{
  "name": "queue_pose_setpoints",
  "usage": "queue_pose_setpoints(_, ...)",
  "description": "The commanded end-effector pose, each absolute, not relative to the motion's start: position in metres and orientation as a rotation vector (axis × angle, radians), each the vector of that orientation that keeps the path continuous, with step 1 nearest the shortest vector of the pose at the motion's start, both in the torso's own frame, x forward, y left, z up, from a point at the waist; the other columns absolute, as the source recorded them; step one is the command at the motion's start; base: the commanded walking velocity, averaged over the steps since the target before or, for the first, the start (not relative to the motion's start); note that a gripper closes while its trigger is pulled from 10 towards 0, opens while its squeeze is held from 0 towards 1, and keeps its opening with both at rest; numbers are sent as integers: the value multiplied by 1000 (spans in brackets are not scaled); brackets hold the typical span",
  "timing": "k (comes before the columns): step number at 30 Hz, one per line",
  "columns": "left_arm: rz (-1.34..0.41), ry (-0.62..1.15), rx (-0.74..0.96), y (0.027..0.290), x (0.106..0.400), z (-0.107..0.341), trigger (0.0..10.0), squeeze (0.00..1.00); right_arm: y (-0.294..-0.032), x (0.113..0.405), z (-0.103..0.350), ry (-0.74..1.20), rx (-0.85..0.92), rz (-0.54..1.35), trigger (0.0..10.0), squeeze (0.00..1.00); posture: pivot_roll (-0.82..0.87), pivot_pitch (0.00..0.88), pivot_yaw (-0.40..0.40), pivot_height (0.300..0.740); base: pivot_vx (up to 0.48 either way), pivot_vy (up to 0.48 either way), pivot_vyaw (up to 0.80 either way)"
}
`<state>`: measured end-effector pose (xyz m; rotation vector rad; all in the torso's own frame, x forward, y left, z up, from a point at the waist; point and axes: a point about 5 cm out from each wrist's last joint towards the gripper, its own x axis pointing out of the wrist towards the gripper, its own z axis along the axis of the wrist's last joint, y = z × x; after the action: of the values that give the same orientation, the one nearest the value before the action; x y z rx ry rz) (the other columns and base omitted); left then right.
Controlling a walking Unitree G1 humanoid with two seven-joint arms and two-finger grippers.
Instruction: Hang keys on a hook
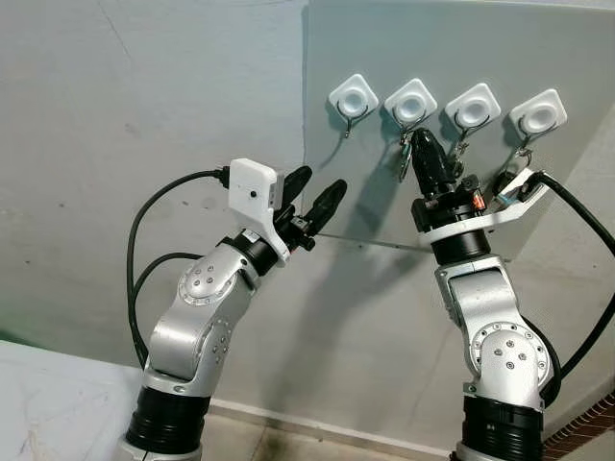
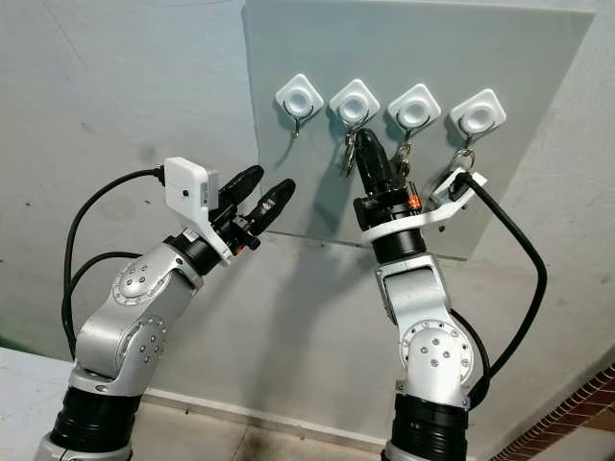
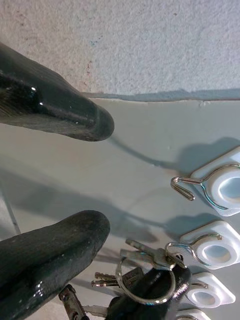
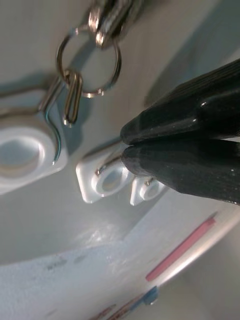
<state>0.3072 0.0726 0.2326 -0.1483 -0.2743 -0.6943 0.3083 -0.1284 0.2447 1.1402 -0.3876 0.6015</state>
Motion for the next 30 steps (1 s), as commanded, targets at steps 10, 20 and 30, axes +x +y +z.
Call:
queue_pose_setpoints(10,-702,-282,-148,73,306,236,10000,0,-124,300,259,-457,1138,706,10000,0,125,0,10,740,0,0,0)
queue_pose_setpoints(20,-710,-284,-146,72,305,237,10000,0,-124,300,258,-457,1137,708,10000,0,128,0,10,740,0,0,0)
queue_pose_setpoints(30,-711,-282,-144,72,305,236,10000,0,-129,305,248,-430,1088,617,10000,0,128,0,9,740,0,0,0)
